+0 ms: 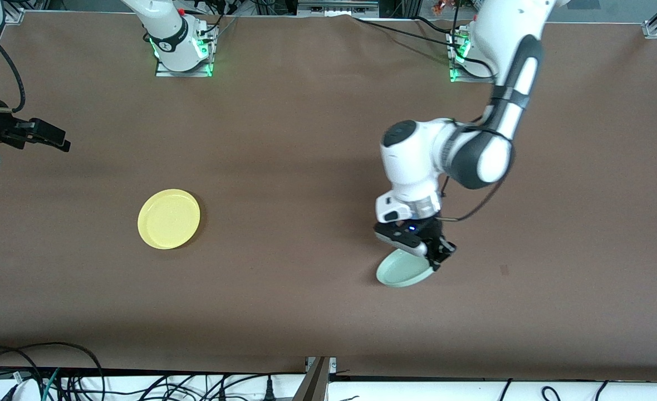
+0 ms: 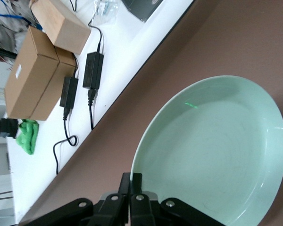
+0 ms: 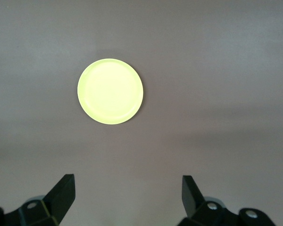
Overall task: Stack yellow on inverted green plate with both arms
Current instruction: 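Lift the green plate with the left gripper and tilt it on edge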
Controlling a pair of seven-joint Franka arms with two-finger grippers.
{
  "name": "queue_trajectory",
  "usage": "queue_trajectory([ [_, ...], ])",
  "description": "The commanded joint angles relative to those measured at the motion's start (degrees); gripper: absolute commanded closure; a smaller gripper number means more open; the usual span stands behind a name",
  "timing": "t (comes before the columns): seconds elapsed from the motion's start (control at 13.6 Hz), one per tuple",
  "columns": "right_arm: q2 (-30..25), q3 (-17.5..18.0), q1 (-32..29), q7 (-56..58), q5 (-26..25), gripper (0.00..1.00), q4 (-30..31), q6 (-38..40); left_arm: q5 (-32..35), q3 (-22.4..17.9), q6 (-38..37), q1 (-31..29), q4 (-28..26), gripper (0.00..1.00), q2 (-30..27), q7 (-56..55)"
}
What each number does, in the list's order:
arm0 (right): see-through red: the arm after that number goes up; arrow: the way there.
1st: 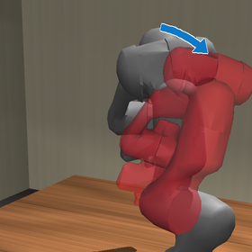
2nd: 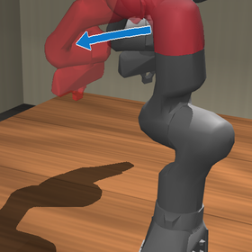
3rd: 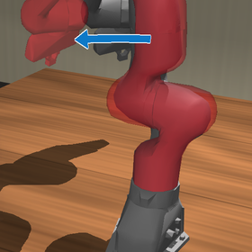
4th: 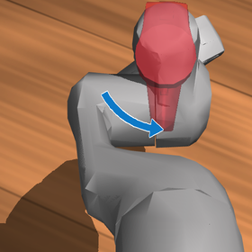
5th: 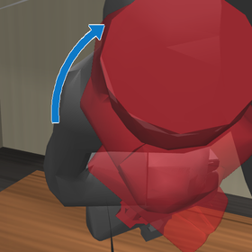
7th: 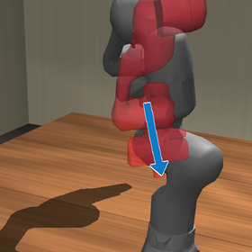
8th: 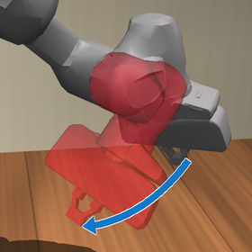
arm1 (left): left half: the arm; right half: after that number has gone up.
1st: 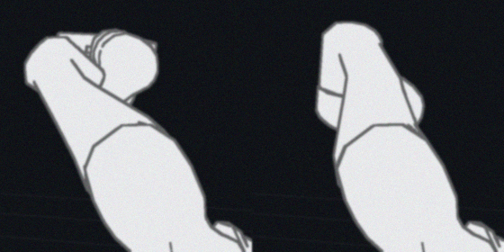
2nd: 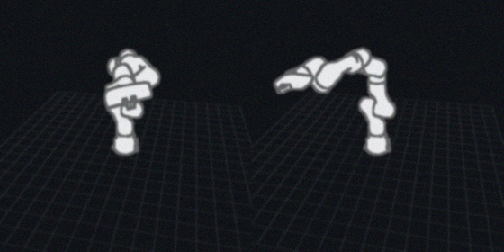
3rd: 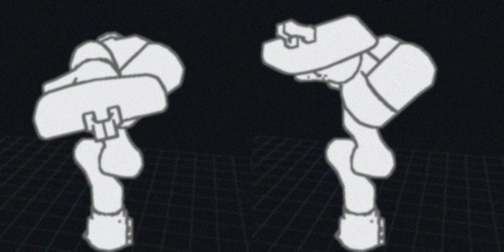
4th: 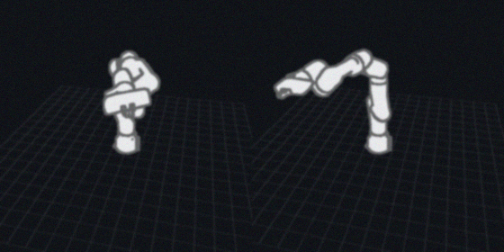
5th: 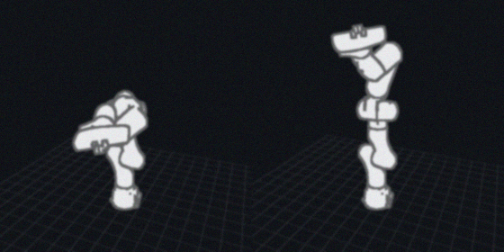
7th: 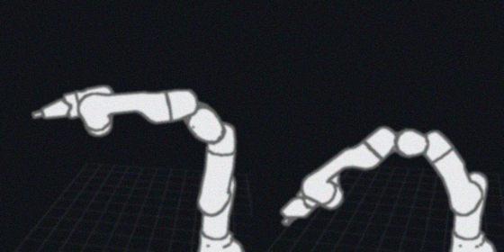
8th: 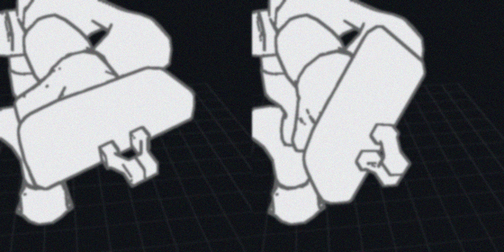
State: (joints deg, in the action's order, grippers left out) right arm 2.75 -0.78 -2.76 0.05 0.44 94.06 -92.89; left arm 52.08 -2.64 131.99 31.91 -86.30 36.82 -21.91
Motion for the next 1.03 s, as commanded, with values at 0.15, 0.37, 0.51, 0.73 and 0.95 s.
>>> queue_trajectory([
  [0.15,-0.46,-0.01,-0.05,-0.40,0.34,0.00,-0.46,0.16,8.98,-0.88,-7.35,6.23,9.04,1.00,6.77,-3.65],
  [0.37,-0.46,-0.01,-0.05,-0.40,0.35,0.00,-0.46,0.34,15.22,-0.88,-12.44,9.04,10.36,1.00,7.99,-6.30],
  [0.51,-0.46,-0.01,-0.05,-0.49,0.35,0.00,-0.46,0.43,16.29,-0.88,-16.40,10.71,12.37,1.00,9.75,-6.39],
  [0.73,-0.37,-0.01,-0.05,-0.49,0.35,0.00,-0.37,0.43,18.74,-0.88,-19.83,13.09,13.70,1.00,11.86,-7.61],
  [0.95,-0.46,-0.01,-0.05,-0.40,0.35,0.00,-0.37,0.43,19.28,-0.88,-22.73,15.19,13.88,1.00,13.97,-10.77],
])
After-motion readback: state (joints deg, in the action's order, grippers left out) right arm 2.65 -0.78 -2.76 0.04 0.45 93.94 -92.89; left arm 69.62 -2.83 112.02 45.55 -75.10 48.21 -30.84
